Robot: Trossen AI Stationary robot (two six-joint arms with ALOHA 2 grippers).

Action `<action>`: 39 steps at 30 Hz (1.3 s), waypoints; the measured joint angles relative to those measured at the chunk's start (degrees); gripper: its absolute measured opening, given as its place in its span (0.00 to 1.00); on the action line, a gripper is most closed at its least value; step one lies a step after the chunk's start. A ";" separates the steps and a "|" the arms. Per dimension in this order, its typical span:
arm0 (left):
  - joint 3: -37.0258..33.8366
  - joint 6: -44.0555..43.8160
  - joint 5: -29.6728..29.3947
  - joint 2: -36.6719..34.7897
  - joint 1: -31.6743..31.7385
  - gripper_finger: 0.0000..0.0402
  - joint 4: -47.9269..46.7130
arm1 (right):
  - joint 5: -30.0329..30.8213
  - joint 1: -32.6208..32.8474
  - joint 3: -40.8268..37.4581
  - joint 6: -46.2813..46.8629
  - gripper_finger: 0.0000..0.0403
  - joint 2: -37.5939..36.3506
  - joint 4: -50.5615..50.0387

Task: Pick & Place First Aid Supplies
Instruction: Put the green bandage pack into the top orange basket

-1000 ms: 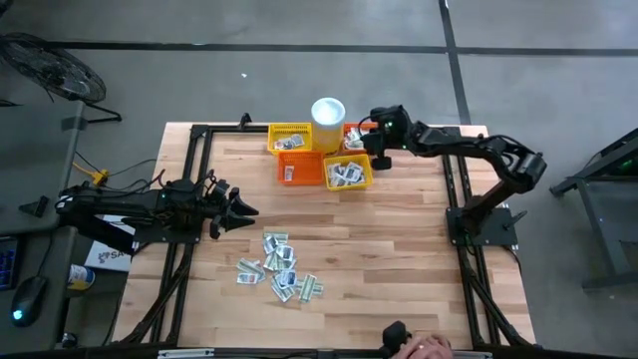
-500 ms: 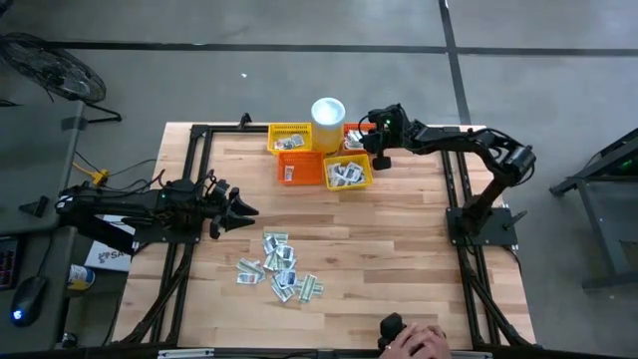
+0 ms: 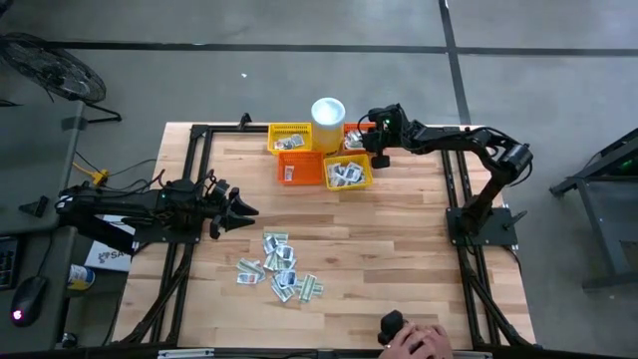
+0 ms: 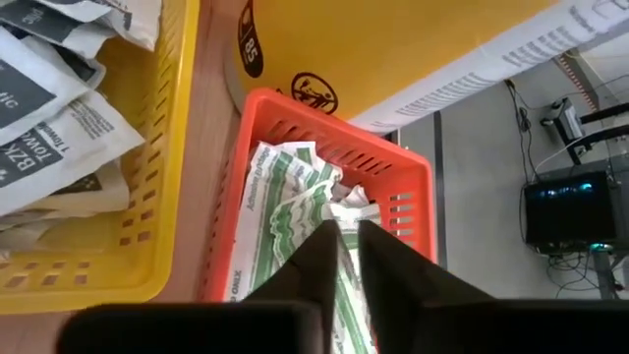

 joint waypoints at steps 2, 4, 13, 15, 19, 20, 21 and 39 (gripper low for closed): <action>0.00 0.00 -0.01 0.00 -0.02 0.48 0.00 | -0.01 0.00 0.00 0.72 0.15 -0.01 0.24; 0.00 0.00 0.00 0.00 0.00 0.48 0.00 | 0.00 0.02 0.00 2.80 0.21 -0.05 0.70; 0.00 0.00 0.00 -0.01 -0.02 0.48 0.00 | 0.00 0.10 0.00 16.50 0.43 -2.95 0.17; 0.00 0.00 0.00 -0.02 -0.02 0.48 0.00 | 0.41 0.54 0.00 19.43 0.47 -3.71 -0.30; 0.00 0.00 0.00 -0.02 0.00 0.48 0.00 | 3.91 2.51 0.00 26.21 0.51 -6.19 -3.07; 0.00 0.00 0.00 -0.01 -0.02 0.48 0.00 | 5.06 3.07 0.00 28.17 0.52 -6.87 -3.88; 0.00 0.00 -0.02 -0.02 -0.02 0.48 0.00 | 6.05 3.77 0.00 30.05 0.52 -7.60 -4.88; 0.00 0.00 -0.02 -0.01 0.00 0.48 0.00 | 9.57 27.50 0.00 54.57 0.51 -13.77 -10.92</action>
